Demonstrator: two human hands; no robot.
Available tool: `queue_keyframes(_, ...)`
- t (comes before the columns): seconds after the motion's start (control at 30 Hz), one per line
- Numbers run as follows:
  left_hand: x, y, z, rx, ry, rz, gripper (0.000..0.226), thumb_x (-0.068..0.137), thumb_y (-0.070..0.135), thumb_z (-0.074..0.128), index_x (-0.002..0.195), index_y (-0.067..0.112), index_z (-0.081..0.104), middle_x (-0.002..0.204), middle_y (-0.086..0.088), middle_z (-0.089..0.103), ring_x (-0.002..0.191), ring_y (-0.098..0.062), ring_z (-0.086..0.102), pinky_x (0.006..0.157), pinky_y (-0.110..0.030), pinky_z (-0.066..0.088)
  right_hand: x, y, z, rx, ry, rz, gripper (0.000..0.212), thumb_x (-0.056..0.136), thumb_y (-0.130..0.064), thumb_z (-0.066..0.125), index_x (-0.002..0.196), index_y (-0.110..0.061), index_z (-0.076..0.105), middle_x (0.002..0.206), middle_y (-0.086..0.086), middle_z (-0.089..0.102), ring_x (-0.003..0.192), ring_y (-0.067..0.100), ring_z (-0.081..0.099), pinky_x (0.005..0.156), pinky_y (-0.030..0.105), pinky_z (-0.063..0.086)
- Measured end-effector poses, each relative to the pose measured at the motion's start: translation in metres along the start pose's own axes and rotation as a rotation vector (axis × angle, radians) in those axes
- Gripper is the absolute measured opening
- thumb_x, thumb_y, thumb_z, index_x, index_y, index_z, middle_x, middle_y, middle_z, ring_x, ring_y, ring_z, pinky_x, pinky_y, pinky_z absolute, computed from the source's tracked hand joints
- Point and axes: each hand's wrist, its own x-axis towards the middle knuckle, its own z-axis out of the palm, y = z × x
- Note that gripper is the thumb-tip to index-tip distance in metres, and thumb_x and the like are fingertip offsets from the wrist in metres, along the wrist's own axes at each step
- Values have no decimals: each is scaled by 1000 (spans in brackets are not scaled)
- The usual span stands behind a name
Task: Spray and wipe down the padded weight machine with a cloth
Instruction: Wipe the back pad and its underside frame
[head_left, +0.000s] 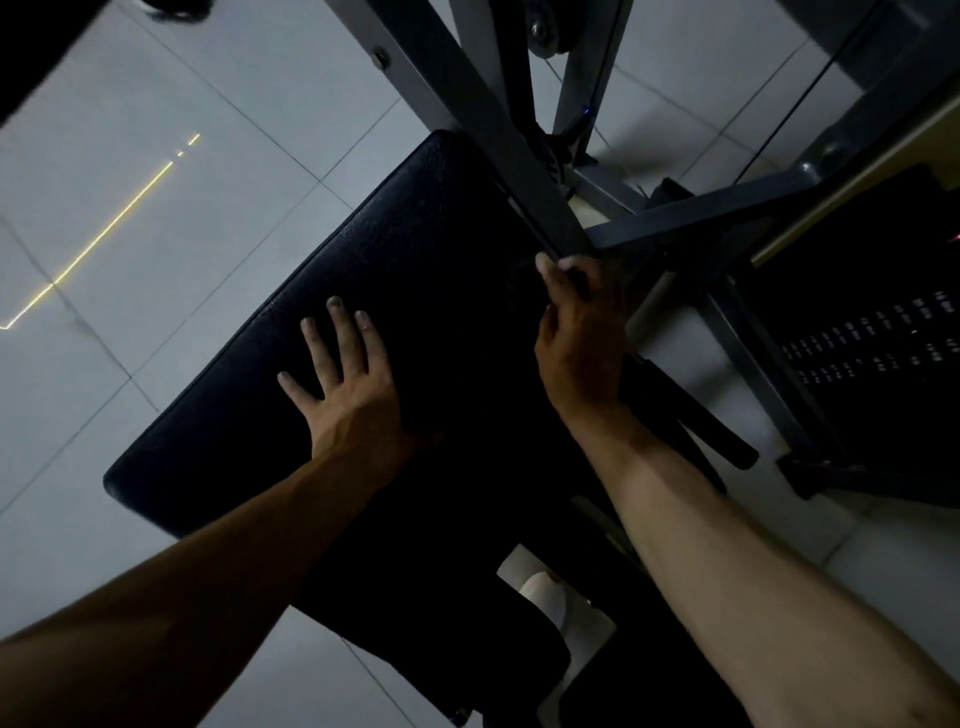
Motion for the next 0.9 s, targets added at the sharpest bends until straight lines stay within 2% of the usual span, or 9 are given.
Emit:
queue_keyframes(0.07, 0, 1, 1, 3, 2, -17, 154, 61, 79, 77, 156, 16, -25, 156, -6, -48, 145, -36, -40, 114, -77, -1, -38, -21, 8, 5, -55, -22, 59, 89, -1, 61, 146, -16, 58, 129, 14, 58, 116, 33, 55, 101, 43, 46)
queue_keyframes(0.2, 0, 4, 3, -29, 51, -21, 132, 79, 79, 61, 157, 15, -23, 156, -5, -48, 145, -35, -40, 116, -76, -1, -113, -41, 15, 83, -229, -315, 61, 90, -11, 70, 148, -14, 54, 123, 16, 62, 108, 39, 60, 87, 51, 54)
queue_keyframes(0.3, -2, 2, 4, -40, 69, -2, 134, 75, 79, 64, 158, 15, -19, 159, -6, -43, 147, -35, -37, 115, -76, 0, -85, -14, 6, 9, -227, -431, 44, 102, -19, 52, 145, -18, 58, 119, 14, 65, 103, 39, 64, 81, 49, 55)
queue_keyframes(0.4, -5, 2, 4, -47, 88, 22, 143, 67, 77, 75, 160, 15, -14, 163, -9, -36, 150, -37, -32, 115, -76, 0, -30, 22, -13, -92, -98, -210, 48, 101, -19, 51, 149, -22, 56, 125, 16, 61, 109, 40, 60, 85, 48, 55)
queue_keyframes(0.53, -26, 18, 21, 72, 112, 181, 126, 77, 72, 69, 162, 21, -10, 161, -6, -41, 149, -33, -36, 115, -72, -7, -30, 11, -6, -92, -15, 153, 58, 93, -16, 60, 151, -18, 53, 133, 20, 55, 120, 39, 53, 101, 44, 45)
queue_keyframes(0.63, -37, 33, 39, 44, 72, 210, 115, 85, 63, 64, 161, 24, -14, 160, 0, -43, 147, -29, -40, 117, -72, -6, -87, -23, 6, -53, -107, 14, 54, 96, -30, 52, 148, -14, 55, 129, 18, 59, 113, 38, 59, 100, 44, 44)
queue_keyframes(0.73, -36, 36, 46, 33, 75, 172, 113, 89, 53, 66, 160, 24, -17, 160, 1, -42, 147, -30, -39, 117, -73, -4, -131, -20, 3, -20, -248, -233, 63, 90, -31, 70, 149, -18, 55, 129, 13, 60, 109, 35, 61, 93, 46, 53)
queue_keyframes(0.8, -35, 37, 47, 54, 71, 168, 118, 86, 56, 69, 159, 24, -18, 160, -1, -42, 147, -31, -38, 117, -74, -2, -119, 6, -5, -49, -272, -364, 63, 88, -28, 70, 149, -21, 54, 127, 14, 61, 105, 37, 61, 87, 49, 54)
queue_keyframes(0.9, -35, 36, 47, 52, 55, 172, 126, 79, 74, 65, 158, 24, -20, 159, -2, -44, 147, -31, -39, 117, -73, -5, -76, 50, -21, -71, -177, -197, 58, 93, -21, 60, 150, -19, 53, 124, 18, 59, 107, 40, 58, 89, 50, 52)
